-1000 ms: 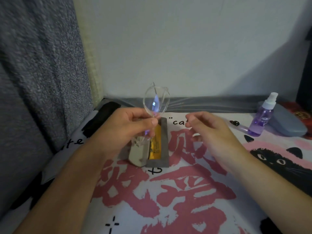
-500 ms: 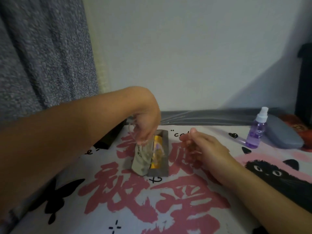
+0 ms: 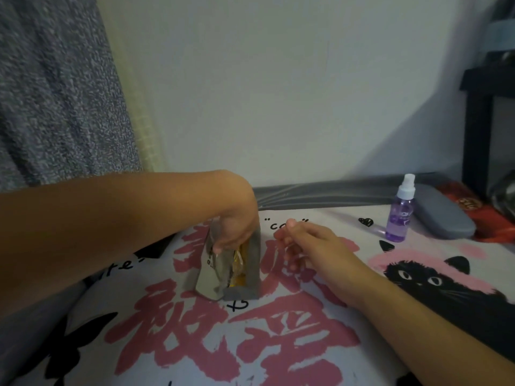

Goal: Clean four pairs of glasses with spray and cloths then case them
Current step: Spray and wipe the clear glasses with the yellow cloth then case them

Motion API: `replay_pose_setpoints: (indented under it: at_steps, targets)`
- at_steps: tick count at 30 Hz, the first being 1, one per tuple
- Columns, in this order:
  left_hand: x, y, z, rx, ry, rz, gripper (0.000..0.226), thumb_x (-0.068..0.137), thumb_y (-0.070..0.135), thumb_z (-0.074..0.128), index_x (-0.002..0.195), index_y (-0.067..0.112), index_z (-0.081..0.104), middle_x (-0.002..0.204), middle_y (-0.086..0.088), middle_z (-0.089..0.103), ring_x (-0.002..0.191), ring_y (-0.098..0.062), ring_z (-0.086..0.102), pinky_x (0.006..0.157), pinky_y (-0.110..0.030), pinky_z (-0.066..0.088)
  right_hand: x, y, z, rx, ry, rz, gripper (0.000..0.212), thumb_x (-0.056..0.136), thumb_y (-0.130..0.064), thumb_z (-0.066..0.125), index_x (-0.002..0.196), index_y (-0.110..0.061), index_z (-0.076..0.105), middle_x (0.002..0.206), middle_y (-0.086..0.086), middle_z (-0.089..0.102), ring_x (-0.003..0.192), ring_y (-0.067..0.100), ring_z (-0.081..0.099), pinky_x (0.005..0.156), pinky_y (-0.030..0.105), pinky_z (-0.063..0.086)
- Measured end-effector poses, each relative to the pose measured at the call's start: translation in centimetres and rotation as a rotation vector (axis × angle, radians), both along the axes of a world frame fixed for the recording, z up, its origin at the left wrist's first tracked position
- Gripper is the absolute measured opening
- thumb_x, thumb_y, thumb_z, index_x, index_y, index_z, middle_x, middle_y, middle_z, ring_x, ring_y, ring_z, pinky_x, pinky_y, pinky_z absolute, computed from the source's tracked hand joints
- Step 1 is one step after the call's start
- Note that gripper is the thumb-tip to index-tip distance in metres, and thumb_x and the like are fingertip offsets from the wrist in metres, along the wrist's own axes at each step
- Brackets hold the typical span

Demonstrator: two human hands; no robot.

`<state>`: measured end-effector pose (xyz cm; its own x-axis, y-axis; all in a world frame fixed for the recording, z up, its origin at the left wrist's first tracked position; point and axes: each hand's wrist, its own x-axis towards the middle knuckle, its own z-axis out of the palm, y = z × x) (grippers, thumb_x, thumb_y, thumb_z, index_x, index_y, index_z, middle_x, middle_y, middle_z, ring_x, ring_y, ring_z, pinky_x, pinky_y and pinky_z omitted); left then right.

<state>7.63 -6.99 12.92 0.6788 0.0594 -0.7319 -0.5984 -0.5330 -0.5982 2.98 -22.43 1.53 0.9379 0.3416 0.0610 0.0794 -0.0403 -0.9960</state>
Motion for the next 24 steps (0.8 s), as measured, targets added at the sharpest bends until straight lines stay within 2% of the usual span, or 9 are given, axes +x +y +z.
replay_pose_setpoints:
  at_steps: [3, 5, 6, 9, 12, 16, 18, 21, 24]
  targets:
    - [-1.0, 1.7, 2.0, -0.272, -0.149, 0.072, 0.071, 0.087, 0.026, 0.076, 0.149, 0.033, 0.042, 0.147, 0.002, 0.045, 0.133, -0.024, 0.047, 0.101, -0.036, 0.042, 0.1, -0.1, 0.0, -0.024, 0.0, -0.001, 0.041, 0.101, -0.053, 0.048, 0.101, -0.025, 0.077, 0.086, -0.008, 0.072, 0.08, 0.015, 0.067, 0.077, 0.028, 0.057]
    - [-1.9, 3.6, 3.4, -0.506, -0.298, 0.183, 0.062, 0.093, 0.018, 0.067, 0.148, 0.033, 0.043, 0.147, 0.001, 0.046, 0.131, -0.022, 0.049, 0.103, -0.035, 0.043, 0.0, -0.1, 0.0, -0.018, 0.013, 0.005, 0.039, 0.1, -0.053, 0.05, 0.1, -0.025, 0.077, 0.082, -0.011, 0.072, 0.077, 0.014, 0.066, 0.072, 0.029, 0.054]
    - [-2.3, 4.7, 3.7, -0.643, -0.395, 0.251, 0.051, 0.095, 0.014, 0.06, 0.143, 0.03, 0.049, 0.14, 0.001, 0.054, 0.121, -0.019, 0.056, 0.098, -0.032, 0.047, 0.1, -0.1, 0.0, -0.027, 0.014, 0.003, 0.038, 0.101, -0.053, 0.05, 0.099, -0.025, 0.076, 0.079, -0.012, 0.072, 0.076, 0.014, 0.066, 0.07, 0.028, 0.052]
    - [-5.3, 7.3, 2.4, -1.103, -0.642, 0.577, 0.026, 0.097, 0.005, 0.047, 0.108, 0.014, 0.069, 0.088, -0.004, 0.075, 0.069, -0.015, 0.067, 0.059, -0.027, 0.05, 0.0, 0.2, -0.3, -0.055, -0.01, 0.017, 0.028, 0.103, -0.039, 0.053, 0.096, -0.025, 0.076, 0.072, -0.01, 0.069, 0.073, 0.013, 0.063, 0.067, 0.025, 0.047]
    - [-8.5, 8.8, -0.8, -1.316, -0.624, 0.821, 0.026, 0.1, 0.006, 0.044, 0.095, 0.009, 0.07, 0.077, -0.007, 0.075, 0.053, -0.02, 0.062, 0.049, -0.029, 0.046, -0.3, 0.7, -0.8, -0.197, -0.155, 0.035, 0.02, 0.102, -0.021, 0.057, 0.093, -0.03, 0.073, 0.07, -0.019, 0.066, 0.069, 0.003, 0.059, 0.067, 0.019, 0.043]
    - [-9.5, 10.4, -5.9, -1.364, -0.87, 0.814, 0.027, 0.097, 0.012, 0.052, 0.081, 0.019, 0.072, 0.076, -0.005, 0.074, 0.07, -0.025, 0.071, 0.07, -0.044, 0.06, 0.1, 3.1, -0.5, -0.406, -0.414, -0.079, 0.018, 0.099, -0.02, 0.061, 0.093, -0.033, 0.071, 0.099, -0.015, 0.054, 0.094, 0.006, 0.054, 0.084, 0.021, 0.04]
    - [-9.9, 10.4, -7.7, -1.489, -0.968, 0.82, 0.019, 0.098, 0.016, 0.056, 0.087, 0.024, 0.068, 0.087, -0.001, 0.073, 0.082, -0.019, 0.07, 0.075, -0.039, 0.059, 1.9, 5.1, -0.1, -0.55, -0.503, -0.111, 0.015, 0.098, -0.024, 0.061, 0.097, -0.027, 0.076, 0.107, -0.009, 0.05, 0.106, 0.014, 0.044, 0.091, 0.024, 0.031]
    - [-11.0, 9.3, -10.0, -1.748, -1.111, 0.786, 0.018, 0.1, 0.015, 0.057, 0.094, 0.031, 0.065, 0.097, 0.008, 0.07, 0.091, -0.006, 0.066, 0.077, -0.024, 0.053, 5.2, 8.2, -0.5, -0.79, -0.466, -0.099, 0.026, 0.097, -0.035, 0.054, 0.091, -0.025, 0.077, 0.117, 0.003, 0.059, 0.123, 0.028, 0.04, 0.089, 0.031, 0.022]
    - [-11.5, 8.9, -12.1, -1.896, -1.197, 0.708, 0.022, 0.1, 0.013, 0.058, 0.094, 0.031, 0.069, 0.098, 0.013, 0.069, 0.091, 0.001, 0.064, 0.083, -0.026, 0.055, 7.0, 10.3, -1.5, -0.865, -0.385, -0.13, 0.037, 0.091, -0.047, 0.048, 0.068, -0.026, 0.067, 0.114, 0.009, 0.064, 0.125, 0.034, 0.041, 0.094, 0.04, 0.028]
